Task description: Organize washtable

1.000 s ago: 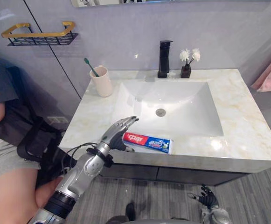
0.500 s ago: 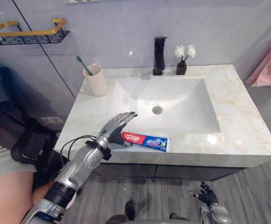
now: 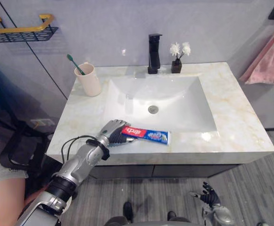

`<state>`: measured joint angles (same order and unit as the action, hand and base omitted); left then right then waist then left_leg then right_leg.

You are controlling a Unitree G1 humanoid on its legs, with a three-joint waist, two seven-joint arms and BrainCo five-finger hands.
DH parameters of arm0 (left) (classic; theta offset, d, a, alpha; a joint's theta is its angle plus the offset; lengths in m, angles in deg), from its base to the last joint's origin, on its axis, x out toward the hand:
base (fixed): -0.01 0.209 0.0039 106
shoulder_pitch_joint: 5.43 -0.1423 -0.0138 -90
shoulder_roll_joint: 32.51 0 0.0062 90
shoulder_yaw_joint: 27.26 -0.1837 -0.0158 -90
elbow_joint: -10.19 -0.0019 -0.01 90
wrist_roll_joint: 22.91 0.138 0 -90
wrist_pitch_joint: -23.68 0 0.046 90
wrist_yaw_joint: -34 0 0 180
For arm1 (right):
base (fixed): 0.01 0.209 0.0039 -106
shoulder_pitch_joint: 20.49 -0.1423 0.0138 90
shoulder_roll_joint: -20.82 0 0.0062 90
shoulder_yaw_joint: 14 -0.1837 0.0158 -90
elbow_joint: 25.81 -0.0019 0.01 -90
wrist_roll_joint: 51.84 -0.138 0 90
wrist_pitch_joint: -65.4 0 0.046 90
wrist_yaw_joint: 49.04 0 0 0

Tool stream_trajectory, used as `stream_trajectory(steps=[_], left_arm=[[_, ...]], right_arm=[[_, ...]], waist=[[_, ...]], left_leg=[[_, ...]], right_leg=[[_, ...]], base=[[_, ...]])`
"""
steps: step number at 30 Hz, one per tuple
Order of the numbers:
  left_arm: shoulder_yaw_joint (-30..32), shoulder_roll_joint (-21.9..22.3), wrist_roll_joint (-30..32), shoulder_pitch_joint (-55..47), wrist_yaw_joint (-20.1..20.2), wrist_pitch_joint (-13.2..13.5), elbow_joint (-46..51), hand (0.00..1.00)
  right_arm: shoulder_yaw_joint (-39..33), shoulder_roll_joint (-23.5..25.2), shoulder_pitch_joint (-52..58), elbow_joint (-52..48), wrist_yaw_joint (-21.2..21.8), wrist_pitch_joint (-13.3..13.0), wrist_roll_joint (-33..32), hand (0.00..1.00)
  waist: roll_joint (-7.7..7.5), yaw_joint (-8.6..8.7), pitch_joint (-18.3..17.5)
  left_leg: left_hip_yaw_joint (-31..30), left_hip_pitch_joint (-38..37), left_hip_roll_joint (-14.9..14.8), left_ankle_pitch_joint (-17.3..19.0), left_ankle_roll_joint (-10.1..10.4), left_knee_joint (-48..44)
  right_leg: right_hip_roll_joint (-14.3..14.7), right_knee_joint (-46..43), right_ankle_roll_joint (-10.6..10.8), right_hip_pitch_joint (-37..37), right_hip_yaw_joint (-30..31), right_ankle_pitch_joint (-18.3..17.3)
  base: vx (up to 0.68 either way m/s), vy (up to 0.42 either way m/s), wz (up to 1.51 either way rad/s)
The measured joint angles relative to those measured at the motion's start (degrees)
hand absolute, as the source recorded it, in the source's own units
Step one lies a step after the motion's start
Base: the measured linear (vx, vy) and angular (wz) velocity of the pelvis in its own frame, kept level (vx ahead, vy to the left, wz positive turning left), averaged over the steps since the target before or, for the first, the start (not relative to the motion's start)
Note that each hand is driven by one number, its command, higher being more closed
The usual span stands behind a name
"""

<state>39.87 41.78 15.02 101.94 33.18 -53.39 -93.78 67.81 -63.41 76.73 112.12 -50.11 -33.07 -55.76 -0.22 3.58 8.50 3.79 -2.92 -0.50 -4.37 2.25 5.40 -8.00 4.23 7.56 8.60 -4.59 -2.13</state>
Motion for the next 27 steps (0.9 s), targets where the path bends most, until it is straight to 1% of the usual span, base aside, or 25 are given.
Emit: stream_trajectory(steps=[1,4,8,9,11,14,18,19,21,23,24,25,27], left_arm=[[0.1,-0.9,0.0,0.1,0.0,-0.2,-0.5,1.0],[0.2,-1.7,-0.1,0.1,0.3,-0.2,-0.4,1.0],[1.0,-1.7,-0.1,-0.2,0.7,-0.2,-0.3,1.0],[1.4,-1.7,-0.3,-0.6,0.6,-0.5,-0.3,1.0],[1.9,-1.7,-0.7,-1.0,0.7,-0.6,-0.1,1.0],[3.3,-1.6,-1.3,-2.6,0.4,-1.2,0.9,1.0],[4.2,-1.1,-2.6,-6.5,-0.1,-1.3,5.0,1.0],[5.1,0.0,-3.2,-8.3,-0.2,-1.2,6.2,1.0],[5.9,1.0,-3.7,-9.9,-0.4,-1.3,7.2,1.0],[8.6,3.8,-4.7,-12.2,-0.6,-1.4,9.0,1.0],[9.4,4.7,-5.0,-12.6,-0.7,-1.4,9.7,1.0],[11.3,6.4,-6.1,-13.9,-0.9,-1.5,11.6,1.0],[12.8,7.7,-7.4,-14.9,-1.9,-1.5,14.0,1.0]], right_arm=[[0.0,-0.1,-0.6,-0.3,-0.1,0.0,0.0,0.0],[0.0,-0.6,-0.2,-2.2,-0.3,-0.1,0.0,0.0],[-0.1,-1.2,-0.1,-2.2,-0.6,-0.1,0.0,0.0],[-0.3,-1.3,0.0,-2.2,-1.4,-0.1,-0.1,0.0],[-0.6,-1.3,-0.1,-2.3,-1.5,-0.1,-0.2,0.0],[-3.1,-1.2,0.7,-2.9,-1.9,-0.1,-1.5,0.0],[-10.7,-1.2,2.1,-4.6,-3.3,-0.1,-4.7,0.0],[-14.1,-1.2,2.3,-5.9,-4.2,0.0,-5.4,0.0],[-17.4,-1.1,3.3,-8.3,-4.8,-0.1,-6.7,0.0],[-23.9,-0.7,3.3,-11.3,-6.7,-0.1,-7.4,0.0],[-25.6,-0.6,3.3,-11.9,-7.2,-0.2,-7.5,0.0],[-29.1,-0.1,3.3,-13.5,-8.3,-0.1,-7.5,0.0],[-32.8,0.7,3.3,-16.1,-9.9,0.0,-7.5,0.0]], waist=[[-0.02,0.8,0.0],[0.04,1.0,0.0],[0.11,1.16,0.0],[0.13,1.62,0.0],[0.16,1.89,0.0],[0.31,1.97,-0.1],[0.73,1.89,-0.2],[0.93,1.9,-0.3],[1.06,1.89,-0.4],[1.08,1.91,-0.5],[1.04,1.85,-0.5],[0.88,1.48,-0.7],[0.63,1.48,-0.8]], left_leg=[[0.4,0.0,-0.2,0.0,0.0,0.0],[0.9,-0.3,-0.4,0.1,0.1,0.0],[1.0,-0.5,-0.4,0.1,0.1,0.0],[1.0,-0.7,-0.4,0.1,0.1,0.0],[1.1,-0.8,-0.4,0.1,0.1,0.0],[1.2,-1.0,-0.5,0.3,0.1,0.0],[1.3,-1.1,-0.4,0.3,0.1,0.0],[1.3,-1.1,-0.4,0.3,0.1,0.0],[1.3,-1.1,-0.5,0.3,0.1,0.0],[1.5,-1.2,-0.6,0.4,0.2,0.0],[1.8,-1.3,-0.6,0.7,0.4,0.0],[2.5,-1.4,-0.8,0.8,0.5,0.0],[2.7,-1.4,-0.9,0.8,0.5,0.0]], right_leg=[[0.1,0.1,0.0,-0.1,0.3,0.3],[0.2,0.1,0.0,-0.3,0.8,0.4],[0.3,0.0,0.0,-0.3,1.0,0.4],[0.2,-0.1,0.0,-0.3,1.2,0.4],[0.2,-0.1,0.0,-0.3,1.3,0.4],[0.2,-0.1,0.0,-0.3,1.6,0.4],[0.2,-0.1,0.0,-0.3,1.6,0.5],[0.2,-0.1,-0.1,-0.3,1.7,0.5],[0.2,-0.2,-0.1,-0.3,1.8,0.5],[0.3,-0.1,-0.1,-0.3,2.0,0.7],[0.3,-0.1,-0.1,-0.4,2.3,0.7],[0.5,-0.1,-0.2,-0.6,3.0,0.8],[0.6,-0.1,-0.2,-0.7,3.3,0.8]], base=[[-0.02,-0.016,-0.11],[-0.02,-0.021,-0.17],[-0.02,-0.021,-0.05],[-0.03,-0.015,-0.04],[-0.03,-0.012,-0.05],[-0.03,-0.014,-0.04],[0.0,0.0,0.0],[0.0,0.0,0.0],[-0.02,-0.008,-0.01],[-0.04,-0.017,-0.05],[-0.04,-0.007,-0.2],[-0.03,-0.006,-0.23],[-0.02,-0.013,-0.13]])
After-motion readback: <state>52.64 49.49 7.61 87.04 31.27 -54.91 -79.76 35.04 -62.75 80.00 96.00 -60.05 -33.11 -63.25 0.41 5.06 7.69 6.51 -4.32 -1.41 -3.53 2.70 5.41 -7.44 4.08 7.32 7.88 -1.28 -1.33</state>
